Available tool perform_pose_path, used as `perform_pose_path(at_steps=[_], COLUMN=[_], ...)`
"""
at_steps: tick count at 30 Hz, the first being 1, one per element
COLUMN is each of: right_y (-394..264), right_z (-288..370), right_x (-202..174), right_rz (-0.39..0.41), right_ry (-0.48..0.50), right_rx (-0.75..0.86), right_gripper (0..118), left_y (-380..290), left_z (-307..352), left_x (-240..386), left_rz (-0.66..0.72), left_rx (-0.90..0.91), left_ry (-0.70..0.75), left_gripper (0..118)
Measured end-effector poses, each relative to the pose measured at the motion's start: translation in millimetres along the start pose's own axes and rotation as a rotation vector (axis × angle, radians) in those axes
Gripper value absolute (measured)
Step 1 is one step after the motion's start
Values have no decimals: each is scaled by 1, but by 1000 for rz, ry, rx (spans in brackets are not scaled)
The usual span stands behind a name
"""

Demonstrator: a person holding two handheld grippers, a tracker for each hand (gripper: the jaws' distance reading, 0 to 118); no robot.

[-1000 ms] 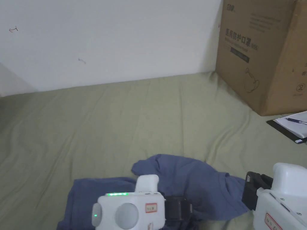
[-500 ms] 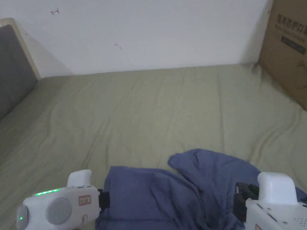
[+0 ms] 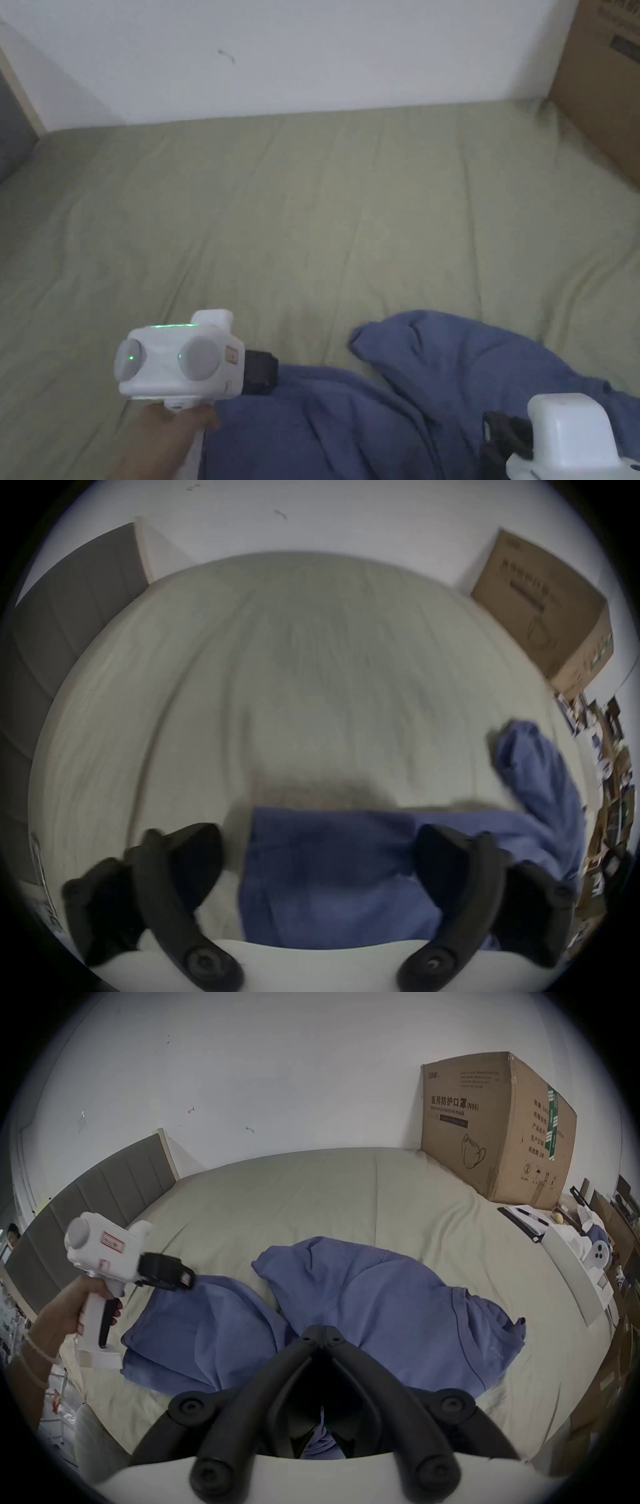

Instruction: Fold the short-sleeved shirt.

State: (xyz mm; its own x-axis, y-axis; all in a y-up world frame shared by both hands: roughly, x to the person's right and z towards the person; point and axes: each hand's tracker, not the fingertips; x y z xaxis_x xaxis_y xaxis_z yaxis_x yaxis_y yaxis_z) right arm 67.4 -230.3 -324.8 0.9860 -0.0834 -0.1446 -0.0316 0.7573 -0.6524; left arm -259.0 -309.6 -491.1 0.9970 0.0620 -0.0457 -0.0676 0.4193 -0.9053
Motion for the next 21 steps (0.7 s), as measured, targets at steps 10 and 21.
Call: perform_pose_path(at_steps=[10,21], right_y=[12,122], right_z=[-9,-139], right_x=[18,41], right_rz=[-15,381], right_ry=[94,166], right_rx=[-40,-151], right_gripper=[0,115], left_y=[-10,-38], left_z=[37,129], left_x=[1,-22], left_rz=[-35,42], left_rx=[97,255], left_ry=[93,-5], left_gripper=[2,2])
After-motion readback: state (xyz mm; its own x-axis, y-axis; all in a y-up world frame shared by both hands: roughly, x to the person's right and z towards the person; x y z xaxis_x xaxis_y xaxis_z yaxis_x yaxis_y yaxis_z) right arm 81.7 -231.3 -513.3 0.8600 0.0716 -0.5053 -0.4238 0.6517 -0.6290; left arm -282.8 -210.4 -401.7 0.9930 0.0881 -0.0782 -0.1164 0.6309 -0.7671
